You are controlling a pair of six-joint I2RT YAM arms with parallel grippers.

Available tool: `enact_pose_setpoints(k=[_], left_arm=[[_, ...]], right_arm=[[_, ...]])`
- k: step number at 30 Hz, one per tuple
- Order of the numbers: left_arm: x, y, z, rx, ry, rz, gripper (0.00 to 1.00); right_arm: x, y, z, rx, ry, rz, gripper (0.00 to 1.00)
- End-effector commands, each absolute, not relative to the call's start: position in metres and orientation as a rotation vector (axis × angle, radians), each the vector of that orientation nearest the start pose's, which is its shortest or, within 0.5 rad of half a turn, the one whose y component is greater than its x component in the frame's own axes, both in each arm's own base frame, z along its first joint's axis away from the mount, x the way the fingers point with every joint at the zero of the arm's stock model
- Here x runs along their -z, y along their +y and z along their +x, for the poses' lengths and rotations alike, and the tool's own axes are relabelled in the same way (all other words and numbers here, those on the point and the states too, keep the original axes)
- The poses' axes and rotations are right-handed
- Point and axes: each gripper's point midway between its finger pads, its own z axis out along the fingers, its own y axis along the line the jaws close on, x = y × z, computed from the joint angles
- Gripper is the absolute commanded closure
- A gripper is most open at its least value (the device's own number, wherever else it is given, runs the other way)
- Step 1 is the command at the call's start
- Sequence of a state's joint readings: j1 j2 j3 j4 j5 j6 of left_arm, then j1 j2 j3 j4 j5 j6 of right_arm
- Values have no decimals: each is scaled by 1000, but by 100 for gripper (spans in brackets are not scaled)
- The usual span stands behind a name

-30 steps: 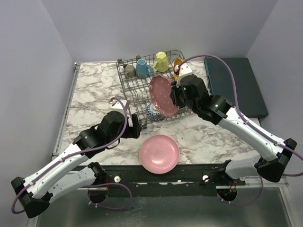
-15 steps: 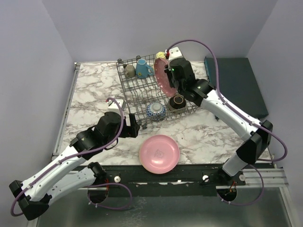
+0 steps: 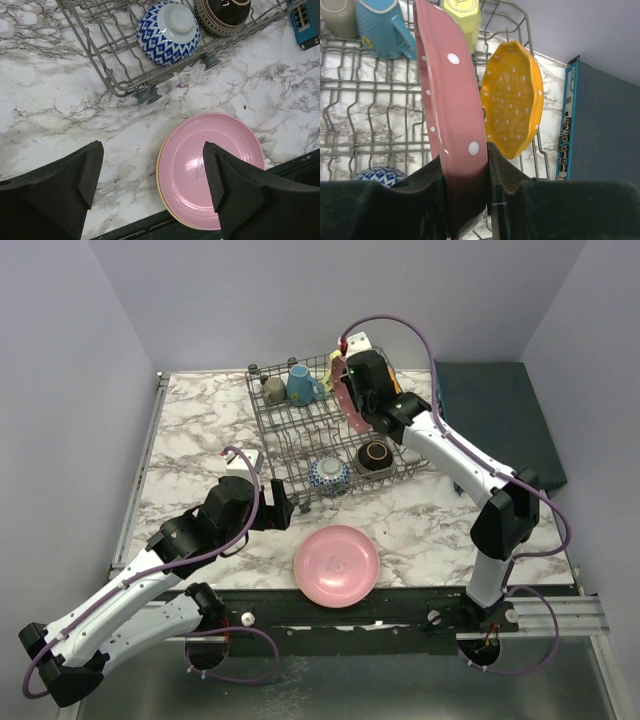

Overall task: Load the mixed dishes into the dish rack
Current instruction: Insert the plate into the dish rack.

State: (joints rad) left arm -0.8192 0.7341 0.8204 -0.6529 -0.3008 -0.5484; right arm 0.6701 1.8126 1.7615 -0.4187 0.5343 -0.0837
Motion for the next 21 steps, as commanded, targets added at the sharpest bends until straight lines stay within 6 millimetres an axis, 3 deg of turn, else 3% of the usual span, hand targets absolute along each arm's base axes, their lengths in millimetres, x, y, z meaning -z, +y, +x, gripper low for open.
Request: enact_pose_setpoints(k=[1,11,21], left_arm=[[-205,-157,199,451,2142,101,13],[-204,-156,200,441,2145,97,13],[-203,-155,201,434,2147,95,13]], right_arm=[[-329,242,488,145,1781,-285,100],[-301,228,519,153,1836,-238,100],[-283,228,533,133,1873,-228,100]])
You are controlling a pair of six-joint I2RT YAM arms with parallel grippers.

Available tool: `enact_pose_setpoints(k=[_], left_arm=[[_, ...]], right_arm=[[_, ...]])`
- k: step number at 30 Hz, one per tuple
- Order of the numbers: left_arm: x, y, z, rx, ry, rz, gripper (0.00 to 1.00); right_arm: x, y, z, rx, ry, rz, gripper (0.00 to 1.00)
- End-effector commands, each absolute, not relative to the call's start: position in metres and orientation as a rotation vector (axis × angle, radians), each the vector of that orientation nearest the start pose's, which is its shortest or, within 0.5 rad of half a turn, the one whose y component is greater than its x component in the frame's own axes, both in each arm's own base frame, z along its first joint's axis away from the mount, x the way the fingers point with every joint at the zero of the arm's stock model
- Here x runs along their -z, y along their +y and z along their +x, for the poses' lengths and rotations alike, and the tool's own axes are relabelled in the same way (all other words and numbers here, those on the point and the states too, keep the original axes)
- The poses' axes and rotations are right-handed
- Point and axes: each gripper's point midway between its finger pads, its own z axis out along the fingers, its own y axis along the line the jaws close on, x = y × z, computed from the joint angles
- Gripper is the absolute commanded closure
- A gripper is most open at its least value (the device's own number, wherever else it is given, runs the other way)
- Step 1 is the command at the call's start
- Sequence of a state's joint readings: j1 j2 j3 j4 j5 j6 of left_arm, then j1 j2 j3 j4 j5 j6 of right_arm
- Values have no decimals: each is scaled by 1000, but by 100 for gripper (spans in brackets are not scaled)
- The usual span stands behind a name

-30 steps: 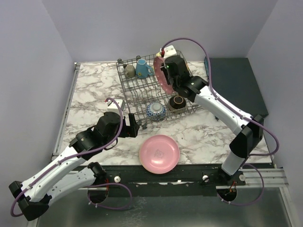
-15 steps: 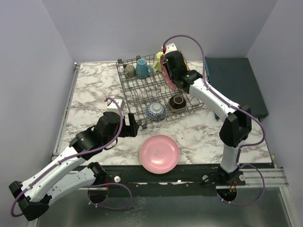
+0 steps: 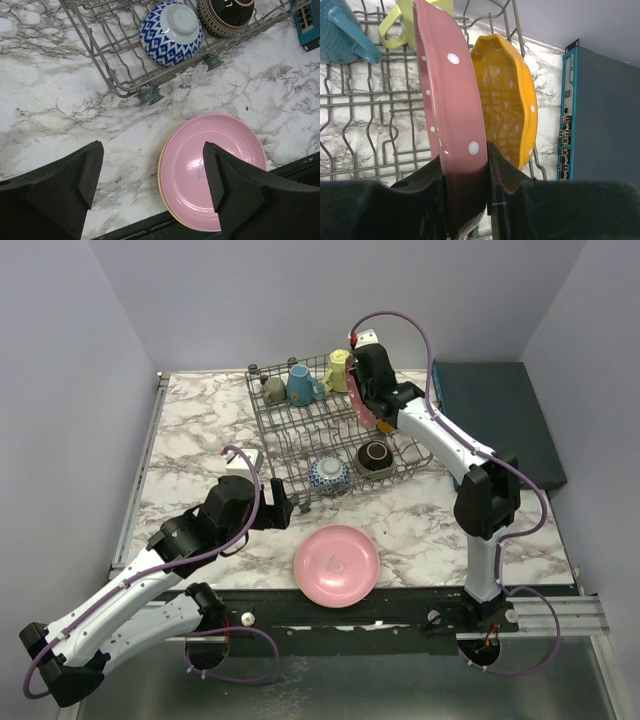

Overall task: Load the mixed dishes into the dish rack
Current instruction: Insert the plate into the dish rack.

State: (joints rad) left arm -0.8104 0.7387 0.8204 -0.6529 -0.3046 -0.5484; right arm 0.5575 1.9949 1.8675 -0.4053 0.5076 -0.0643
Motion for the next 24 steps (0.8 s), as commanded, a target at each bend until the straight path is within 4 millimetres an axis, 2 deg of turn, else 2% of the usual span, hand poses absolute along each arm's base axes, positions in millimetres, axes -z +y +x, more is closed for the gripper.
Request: enact_pose_setpoints(k=[1,6,24], left_arm=[[-203,-155,201,433,2148,96,13],[-203,-155,202,434,2149,94,13],[-203,-153,202,431,2147,87,13]], right_arm=[[-282,228,533,130,1876,-227,100],[-279,230,534,113,1882,-222,100],[-251,236,540,108,1927,-232,100]])
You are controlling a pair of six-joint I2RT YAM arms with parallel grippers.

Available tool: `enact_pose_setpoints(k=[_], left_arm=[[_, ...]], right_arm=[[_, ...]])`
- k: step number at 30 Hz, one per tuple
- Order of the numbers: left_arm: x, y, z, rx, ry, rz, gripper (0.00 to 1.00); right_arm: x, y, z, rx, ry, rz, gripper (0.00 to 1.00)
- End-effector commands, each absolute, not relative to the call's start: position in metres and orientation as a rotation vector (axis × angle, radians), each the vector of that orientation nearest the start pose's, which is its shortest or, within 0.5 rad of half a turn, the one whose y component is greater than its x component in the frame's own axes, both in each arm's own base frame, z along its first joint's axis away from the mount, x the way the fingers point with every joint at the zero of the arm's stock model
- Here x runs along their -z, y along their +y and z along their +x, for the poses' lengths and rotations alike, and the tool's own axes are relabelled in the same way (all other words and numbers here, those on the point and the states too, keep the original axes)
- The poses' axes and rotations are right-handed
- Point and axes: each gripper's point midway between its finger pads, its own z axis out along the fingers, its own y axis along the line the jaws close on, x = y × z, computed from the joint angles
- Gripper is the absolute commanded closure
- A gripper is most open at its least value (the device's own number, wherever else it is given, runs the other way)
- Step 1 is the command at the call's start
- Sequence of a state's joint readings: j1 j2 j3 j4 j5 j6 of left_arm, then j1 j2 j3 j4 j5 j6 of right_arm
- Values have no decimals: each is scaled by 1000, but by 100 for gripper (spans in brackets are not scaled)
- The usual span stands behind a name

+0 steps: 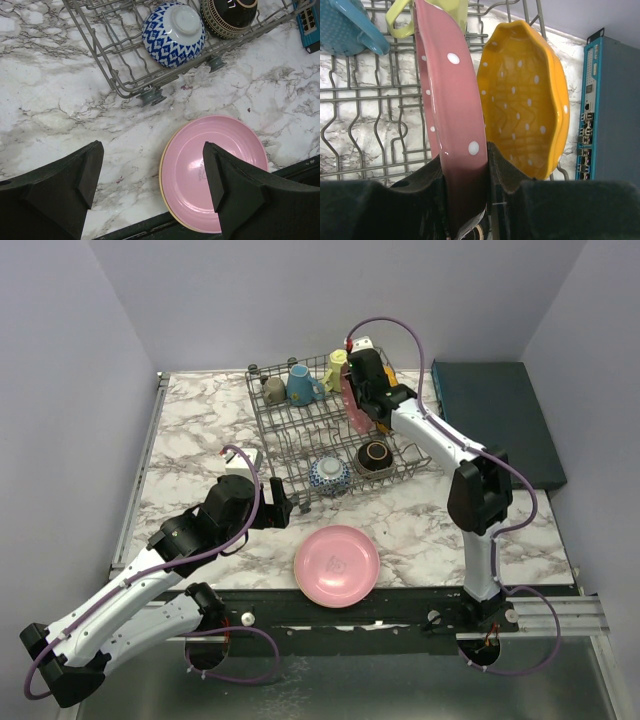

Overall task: Load the mixed dishes into the dish rack
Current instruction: Insert the plate into the dish rack.

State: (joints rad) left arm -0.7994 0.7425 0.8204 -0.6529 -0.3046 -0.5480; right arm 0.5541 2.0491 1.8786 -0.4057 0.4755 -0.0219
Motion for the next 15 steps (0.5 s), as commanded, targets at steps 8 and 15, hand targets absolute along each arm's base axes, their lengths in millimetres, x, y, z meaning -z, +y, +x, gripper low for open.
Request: enact_pose_setpoints(k=[8,15], left_arm=[[-203,-153,203,429,2148,85,13],[-203,-152,203,429,2147,81,12]], right_arm=[[-235,239,542,112,1958,-255,100],[-217,240,541,107,2000,-247,100]])
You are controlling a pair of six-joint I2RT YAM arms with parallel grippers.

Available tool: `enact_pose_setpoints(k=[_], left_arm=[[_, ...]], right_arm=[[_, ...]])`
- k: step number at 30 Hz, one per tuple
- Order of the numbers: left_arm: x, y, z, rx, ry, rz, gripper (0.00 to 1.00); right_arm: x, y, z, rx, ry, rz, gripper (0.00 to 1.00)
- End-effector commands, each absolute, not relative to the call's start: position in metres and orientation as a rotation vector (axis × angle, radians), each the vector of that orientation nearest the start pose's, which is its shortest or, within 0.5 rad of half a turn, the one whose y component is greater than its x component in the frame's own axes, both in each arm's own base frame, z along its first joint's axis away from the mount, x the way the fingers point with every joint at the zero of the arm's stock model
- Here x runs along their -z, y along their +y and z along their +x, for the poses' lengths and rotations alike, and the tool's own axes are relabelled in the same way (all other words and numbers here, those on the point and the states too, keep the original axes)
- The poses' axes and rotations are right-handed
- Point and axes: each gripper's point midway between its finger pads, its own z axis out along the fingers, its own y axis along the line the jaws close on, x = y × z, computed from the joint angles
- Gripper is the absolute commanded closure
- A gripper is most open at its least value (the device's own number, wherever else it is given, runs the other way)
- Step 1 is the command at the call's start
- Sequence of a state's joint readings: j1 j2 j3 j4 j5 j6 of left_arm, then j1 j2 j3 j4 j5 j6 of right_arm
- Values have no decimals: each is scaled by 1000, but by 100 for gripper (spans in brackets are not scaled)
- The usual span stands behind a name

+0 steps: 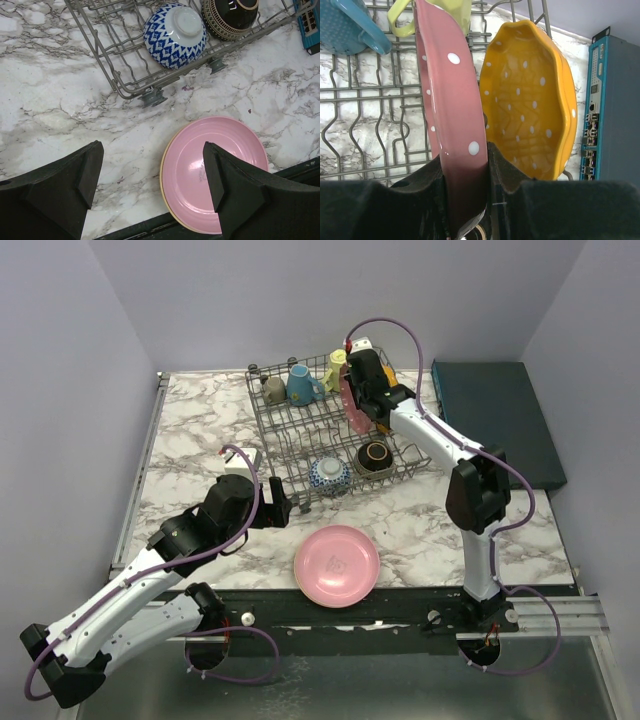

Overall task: Load the mixed dishes into the dish rack
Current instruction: Insert the plate into the dish rack.

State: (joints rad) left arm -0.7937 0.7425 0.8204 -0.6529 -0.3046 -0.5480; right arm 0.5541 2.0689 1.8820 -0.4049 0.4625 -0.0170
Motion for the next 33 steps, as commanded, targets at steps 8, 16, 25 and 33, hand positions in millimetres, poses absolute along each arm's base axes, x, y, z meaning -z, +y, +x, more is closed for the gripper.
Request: enact_pose_setpoints(k=[8,16,25,33], left_arm=[[-203,-152,204,428,2148,77,12],[-202,-151,205,426,2151,75,12],[-201,-151,205,425,2159,73,12],[-200,-151,206,425,2162,71,13]], right_arm=[[-207,238,539,117,2025,-234,100],[-201,234,535,143,2055,-206,100],[-185,238,529,181,2106,-222,100],[-176,243,526,211,2127,-238,100]])
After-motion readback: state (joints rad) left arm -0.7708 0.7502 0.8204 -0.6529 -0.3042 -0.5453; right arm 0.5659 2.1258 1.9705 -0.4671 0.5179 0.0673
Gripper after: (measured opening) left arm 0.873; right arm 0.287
